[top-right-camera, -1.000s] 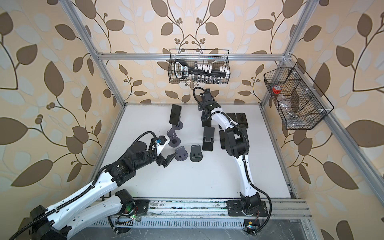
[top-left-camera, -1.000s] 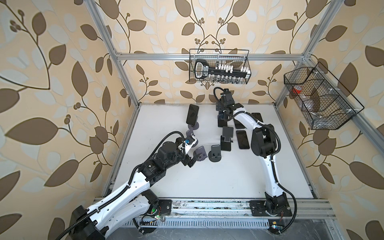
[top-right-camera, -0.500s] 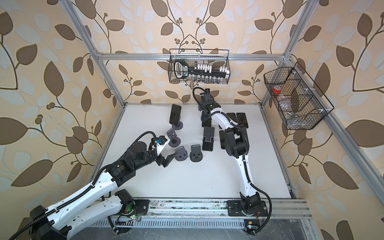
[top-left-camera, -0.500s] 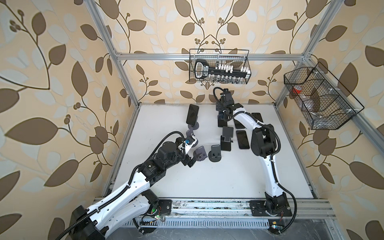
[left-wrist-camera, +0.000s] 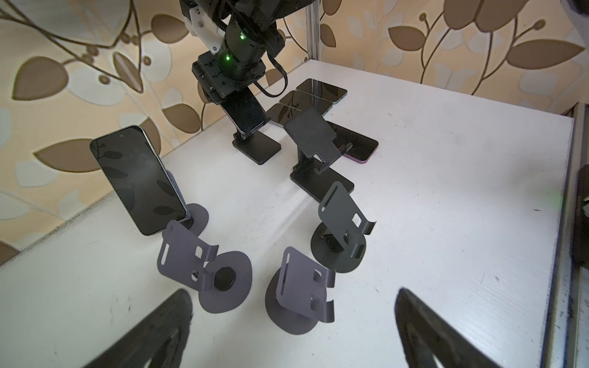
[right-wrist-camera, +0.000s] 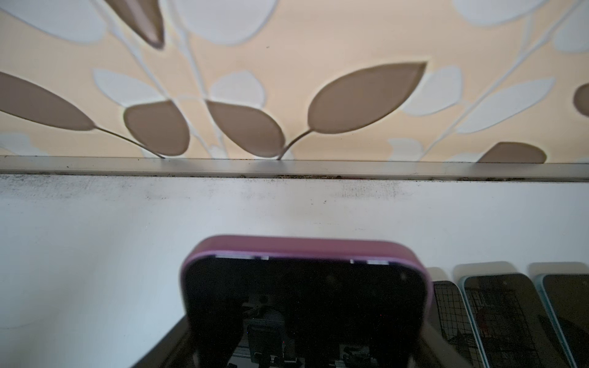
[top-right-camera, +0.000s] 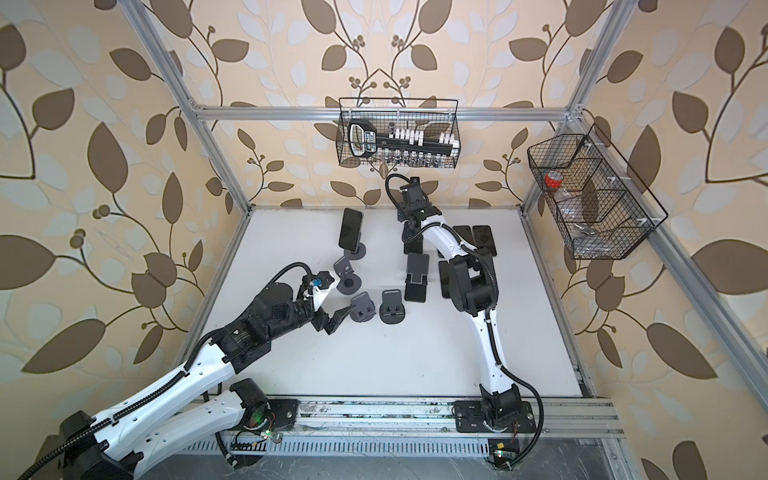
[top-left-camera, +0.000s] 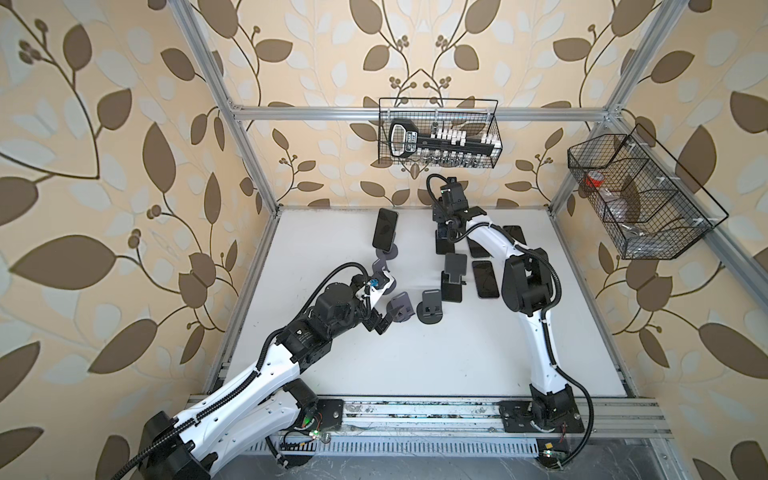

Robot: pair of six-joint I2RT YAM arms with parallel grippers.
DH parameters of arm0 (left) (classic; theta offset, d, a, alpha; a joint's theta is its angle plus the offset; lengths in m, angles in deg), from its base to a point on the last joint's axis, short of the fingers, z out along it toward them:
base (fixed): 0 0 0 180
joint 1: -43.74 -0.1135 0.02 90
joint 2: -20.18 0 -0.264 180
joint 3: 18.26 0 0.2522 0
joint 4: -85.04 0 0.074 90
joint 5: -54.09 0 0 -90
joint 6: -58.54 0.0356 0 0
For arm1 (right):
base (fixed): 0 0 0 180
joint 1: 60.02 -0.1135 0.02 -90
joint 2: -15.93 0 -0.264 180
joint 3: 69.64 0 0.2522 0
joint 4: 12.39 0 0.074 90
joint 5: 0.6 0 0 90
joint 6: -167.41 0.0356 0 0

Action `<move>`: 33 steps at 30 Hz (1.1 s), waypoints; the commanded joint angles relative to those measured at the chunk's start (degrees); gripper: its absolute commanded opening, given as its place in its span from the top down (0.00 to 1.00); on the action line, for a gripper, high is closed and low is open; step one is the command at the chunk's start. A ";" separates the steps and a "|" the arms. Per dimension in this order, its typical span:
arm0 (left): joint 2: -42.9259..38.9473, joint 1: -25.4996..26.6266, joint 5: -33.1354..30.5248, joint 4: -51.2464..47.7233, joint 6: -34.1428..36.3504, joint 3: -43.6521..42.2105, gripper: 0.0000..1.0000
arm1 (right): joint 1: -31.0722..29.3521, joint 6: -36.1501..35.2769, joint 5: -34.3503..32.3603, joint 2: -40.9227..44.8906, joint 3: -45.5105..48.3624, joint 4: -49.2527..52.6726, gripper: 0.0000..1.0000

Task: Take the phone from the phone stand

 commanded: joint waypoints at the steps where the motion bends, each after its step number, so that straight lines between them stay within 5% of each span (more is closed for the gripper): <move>1: -1.35 -0.55 -0.36 0.76 0.45 -0.10 0.01 | -0.21 -0.24 0.82 0.12 -1.26 -1.43 0.27; 33: -1.43 -0.95 0.18 0.63 0.31 0.12 0.01 | -0.22 -0.16 2.57 4.98 4.69 -6.17 0.36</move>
